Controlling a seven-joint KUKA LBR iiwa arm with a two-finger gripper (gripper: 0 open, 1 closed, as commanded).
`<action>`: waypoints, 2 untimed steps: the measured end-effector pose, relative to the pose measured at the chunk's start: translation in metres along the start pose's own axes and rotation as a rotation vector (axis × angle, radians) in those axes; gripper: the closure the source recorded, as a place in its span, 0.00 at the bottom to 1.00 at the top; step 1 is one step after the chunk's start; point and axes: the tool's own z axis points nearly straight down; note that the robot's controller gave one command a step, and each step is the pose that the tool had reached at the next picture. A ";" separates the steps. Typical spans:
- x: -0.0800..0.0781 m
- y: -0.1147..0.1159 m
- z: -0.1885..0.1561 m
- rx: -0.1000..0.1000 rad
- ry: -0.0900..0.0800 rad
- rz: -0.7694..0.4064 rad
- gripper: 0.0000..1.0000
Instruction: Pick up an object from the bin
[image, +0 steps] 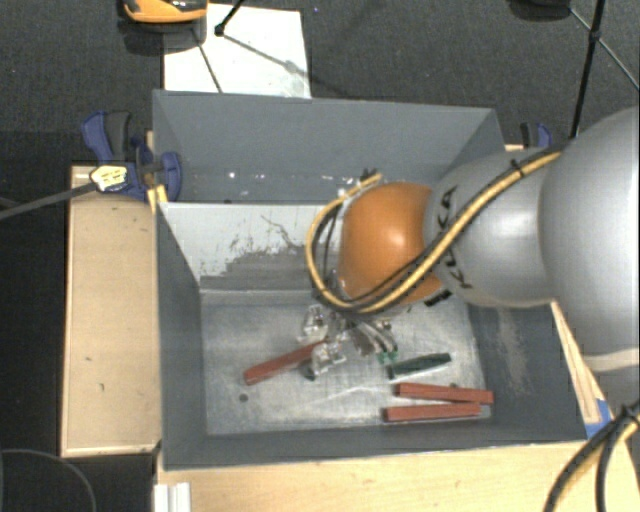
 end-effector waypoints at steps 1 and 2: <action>-0.001 0.000 -0.008 0.000 -0.008 0.001 1.00; 0.001 0.000 -0.017 0.000 -0.001 0.002 1.00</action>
Offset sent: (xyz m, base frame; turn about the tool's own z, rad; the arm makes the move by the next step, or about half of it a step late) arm 0.0000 0.0000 0.0703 0.0000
